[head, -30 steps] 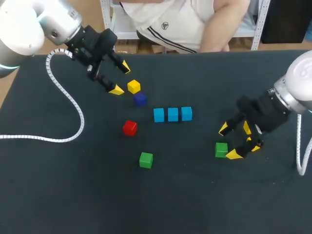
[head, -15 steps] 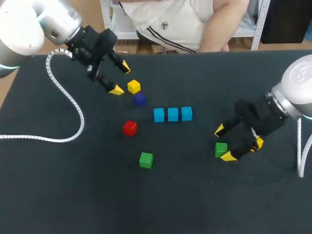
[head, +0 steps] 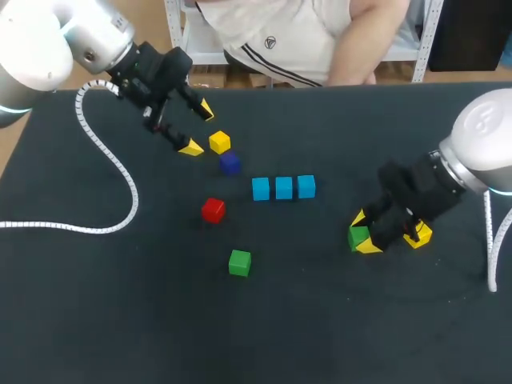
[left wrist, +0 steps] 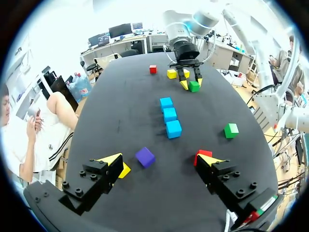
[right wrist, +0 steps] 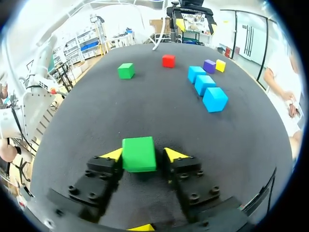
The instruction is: Place the blue cubes, place green cubes on the blue cubes, place the yellow cubes on the green cubes, then place the red cubes on the yellow cubes, and place purple cube on the red cubes.
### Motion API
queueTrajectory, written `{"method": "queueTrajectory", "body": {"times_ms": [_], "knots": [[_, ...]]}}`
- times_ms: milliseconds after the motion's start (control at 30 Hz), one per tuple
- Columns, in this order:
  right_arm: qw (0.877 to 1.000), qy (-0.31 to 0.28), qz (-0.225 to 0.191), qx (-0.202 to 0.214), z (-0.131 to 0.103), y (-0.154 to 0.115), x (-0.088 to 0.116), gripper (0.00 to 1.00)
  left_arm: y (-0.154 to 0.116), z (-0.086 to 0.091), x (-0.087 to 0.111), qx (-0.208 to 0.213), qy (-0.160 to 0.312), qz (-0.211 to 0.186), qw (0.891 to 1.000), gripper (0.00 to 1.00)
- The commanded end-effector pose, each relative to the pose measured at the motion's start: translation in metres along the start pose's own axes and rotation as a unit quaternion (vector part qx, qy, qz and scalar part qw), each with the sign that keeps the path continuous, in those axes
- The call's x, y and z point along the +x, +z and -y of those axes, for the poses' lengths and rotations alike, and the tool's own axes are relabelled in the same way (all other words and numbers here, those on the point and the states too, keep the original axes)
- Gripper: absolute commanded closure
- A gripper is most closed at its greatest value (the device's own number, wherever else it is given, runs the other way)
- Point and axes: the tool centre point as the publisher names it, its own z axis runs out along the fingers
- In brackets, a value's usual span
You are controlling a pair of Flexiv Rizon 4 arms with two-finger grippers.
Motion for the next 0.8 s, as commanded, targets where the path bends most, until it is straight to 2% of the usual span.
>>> {"method": "queueTrajectory", "body": {"times_ms": [33, 400, 800], "knots": [[1.000, -0.008, 0.000, 0.005, -0.002, -0.004, -0.005, 1.00, 0.000, -0.003, 0.000, 0.003, 0.001, 0.000, 1.000, 0.00], [1.000, -0.002, -0.008, 0.013, 0.001, -0.019, -0.023, 1.00, 0.000, -0.003, 0.000, 0.003, 0.001, 0.000, 1.000, 0.00], [0.999, -0.008, -0.017, 0.042, 0.014, -0.033, -0.053, 1.00, 0.000, -0.003, 0.000, 0.003, 0.001, 0.000, 1.000, 0.00]]}}
